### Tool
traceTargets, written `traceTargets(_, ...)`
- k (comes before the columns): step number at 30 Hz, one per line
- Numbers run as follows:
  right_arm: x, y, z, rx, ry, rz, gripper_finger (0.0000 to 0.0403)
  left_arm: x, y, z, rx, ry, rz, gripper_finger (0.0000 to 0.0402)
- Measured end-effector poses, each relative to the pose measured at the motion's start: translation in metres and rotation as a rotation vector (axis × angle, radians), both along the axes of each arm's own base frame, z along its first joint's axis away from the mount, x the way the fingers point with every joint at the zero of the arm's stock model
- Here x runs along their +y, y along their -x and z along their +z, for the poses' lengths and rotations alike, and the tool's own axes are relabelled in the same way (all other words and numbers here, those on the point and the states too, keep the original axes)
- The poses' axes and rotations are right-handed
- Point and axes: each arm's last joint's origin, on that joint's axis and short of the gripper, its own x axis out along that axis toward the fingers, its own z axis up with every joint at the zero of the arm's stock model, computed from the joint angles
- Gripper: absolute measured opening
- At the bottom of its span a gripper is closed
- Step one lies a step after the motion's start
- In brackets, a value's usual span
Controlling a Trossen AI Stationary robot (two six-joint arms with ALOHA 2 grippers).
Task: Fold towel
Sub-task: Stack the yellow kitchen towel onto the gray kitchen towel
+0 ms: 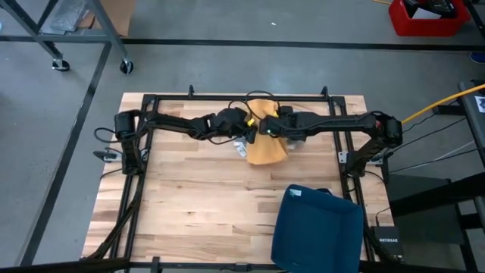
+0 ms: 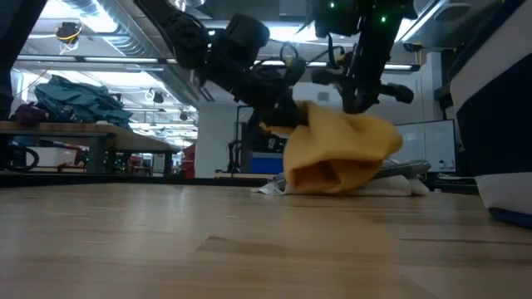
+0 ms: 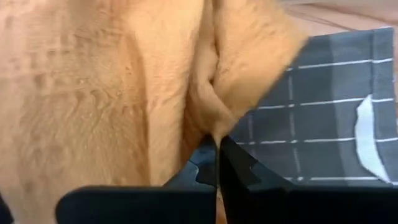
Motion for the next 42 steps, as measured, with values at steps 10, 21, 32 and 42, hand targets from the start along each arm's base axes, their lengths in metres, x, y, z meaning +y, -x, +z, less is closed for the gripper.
traceTargets(10, -0.017, 0.011, -0.011, 0.046, -0.024, -0.054, 0.0005, 0.022, 0.010, -0.005, 0.096, -0.090, 0.015, 0.0032)
traceTargets(21, -0.012, 0.023, -0.015, 0.187, -0.067, -0.054, 0.0005, 0.027, 0.016, -0.012, 0.214, -0.153, 0.047, 0.0080)
traceTargets(32, -0.009, 0.028, -0.016, 0.239, -0.072, -0.050, 0.0005, 0.028, 0.017, -0.014, 0.255, -0.187, 0.023, 0.0129)
traceTargets(42, -0.009, 0.029, -0.016, 0.251, -0.082, -0.043, 0.0007, 0.027, 0.018, -0.015, 0.279, -0.204, 0.007, 0.0131)
